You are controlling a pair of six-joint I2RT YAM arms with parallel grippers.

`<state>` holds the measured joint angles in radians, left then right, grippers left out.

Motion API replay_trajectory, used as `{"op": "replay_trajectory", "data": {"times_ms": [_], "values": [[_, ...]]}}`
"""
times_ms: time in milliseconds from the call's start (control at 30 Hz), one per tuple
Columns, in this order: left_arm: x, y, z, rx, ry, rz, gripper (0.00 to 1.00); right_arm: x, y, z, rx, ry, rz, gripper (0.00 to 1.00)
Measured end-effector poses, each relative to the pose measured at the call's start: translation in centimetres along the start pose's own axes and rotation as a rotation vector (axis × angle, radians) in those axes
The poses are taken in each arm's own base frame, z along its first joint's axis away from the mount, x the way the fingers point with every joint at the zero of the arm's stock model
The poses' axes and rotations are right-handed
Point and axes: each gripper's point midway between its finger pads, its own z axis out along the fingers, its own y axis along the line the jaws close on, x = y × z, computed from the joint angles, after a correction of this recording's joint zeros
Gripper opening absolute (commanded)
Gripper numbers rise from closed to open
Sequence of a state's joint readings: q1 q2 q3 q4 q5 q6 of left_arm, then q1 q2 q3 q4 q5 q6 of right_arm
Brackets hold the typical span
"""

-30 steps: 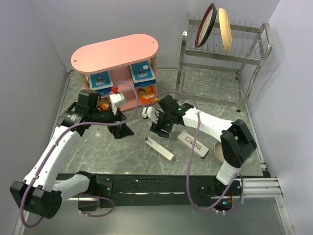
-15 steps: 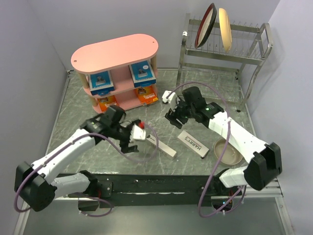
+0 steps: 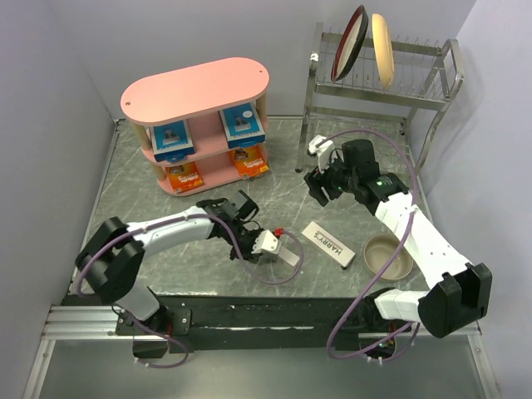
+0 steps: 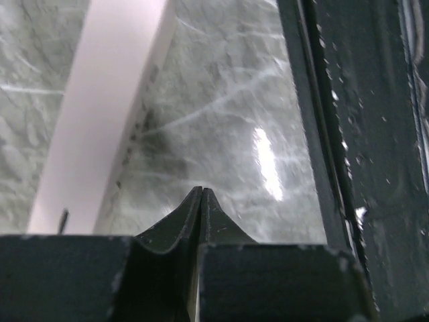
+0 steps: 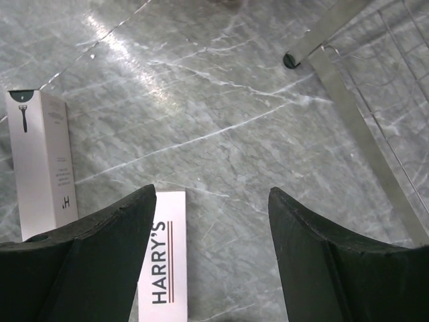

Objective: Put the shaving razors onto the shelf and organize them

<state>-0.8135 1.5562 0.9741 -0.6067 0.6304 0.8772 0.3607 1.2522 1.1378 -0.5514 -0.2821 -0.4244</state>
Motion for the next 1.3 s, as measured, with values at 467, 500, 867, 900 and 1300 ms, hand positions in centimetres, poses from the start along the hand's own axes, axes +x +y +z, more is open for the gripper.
{"op": "replay_trajectory", "data": {"times_ms": [467, 500, 867, 900, 1300], "values": [[-4.3, 8.6, 3.8, -0.056, -0.043, -0.053, 0.39, 2.7, -0.6, 0.0, 0.012, 0.021, 0.086, 0.75], [-4.5, 9.2, 4.0, -0.064, -0.044, -0.056, 0.46, 2.8, -0.7, 0.0, 0.012, 0.022, 0.091, 0.75], [-4.5, 9.6, -0.4, -0.114, 0.005, 0.142, 0.99, 3.0, -0.5, -0.3, -0.002, -0.007, 0.128, 0.75], [-4.4, 9.7, -0.6, -0.117, 0.015, 0.163, 0.99, 3.1, -0.5, -0.3, -0.005, -0.009, 0.131, 0.75], [-1.5, 13.8, 2.7, -0.023, 0.123, 0.215, 1.00, 3.5, -1.1, -0.5, 0.002, -0.015, 0.169, 0.75]]}}
